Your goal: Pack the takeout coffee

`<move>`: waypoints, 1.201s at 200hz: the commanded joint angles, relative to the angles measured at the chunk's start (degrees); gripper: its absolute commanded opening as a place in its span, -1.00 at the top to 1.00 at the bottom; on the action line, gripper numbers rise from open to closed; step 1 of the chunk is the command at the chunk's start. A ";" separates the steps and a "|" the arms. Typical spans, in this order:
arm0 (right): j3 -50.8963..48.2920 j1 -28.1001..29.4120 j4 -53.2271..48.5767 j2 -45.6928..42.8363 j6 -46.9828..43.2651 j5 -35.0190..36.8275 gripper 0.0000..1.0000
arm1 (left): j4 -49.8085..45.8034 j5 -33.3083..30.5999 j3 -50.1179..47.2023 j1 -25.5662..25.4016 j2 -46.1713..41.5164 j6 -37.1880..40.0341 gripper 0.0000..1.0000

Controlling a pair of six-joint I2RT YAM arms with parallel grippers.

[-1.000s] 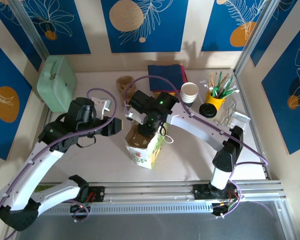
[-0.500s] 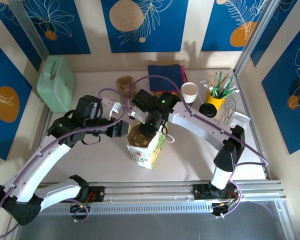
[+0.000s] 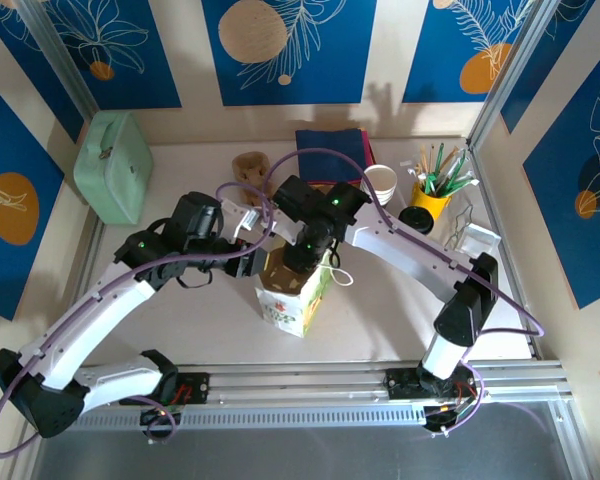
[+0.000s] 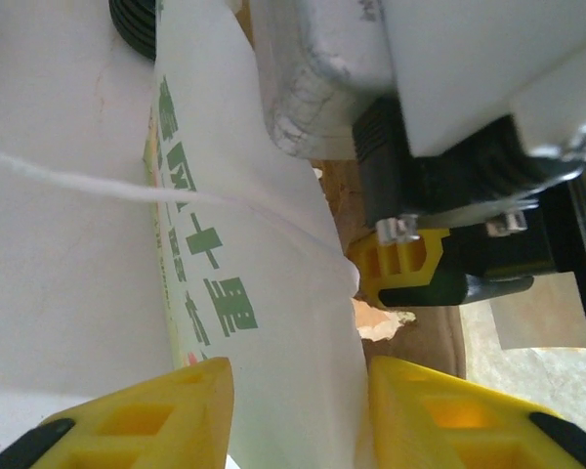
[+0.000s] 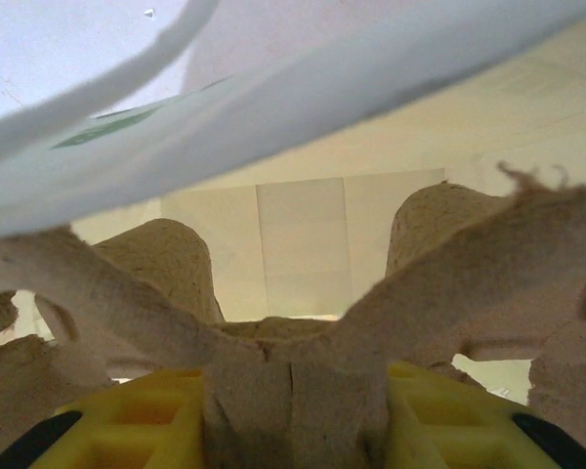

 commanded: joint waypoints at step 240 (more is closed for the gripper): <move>-1.36 -1.66 -3.71 5.87 2.86 -2.84 0.27 | 7.45 -3.30 -2.75 -1.20 -0.87 -3.05 0.72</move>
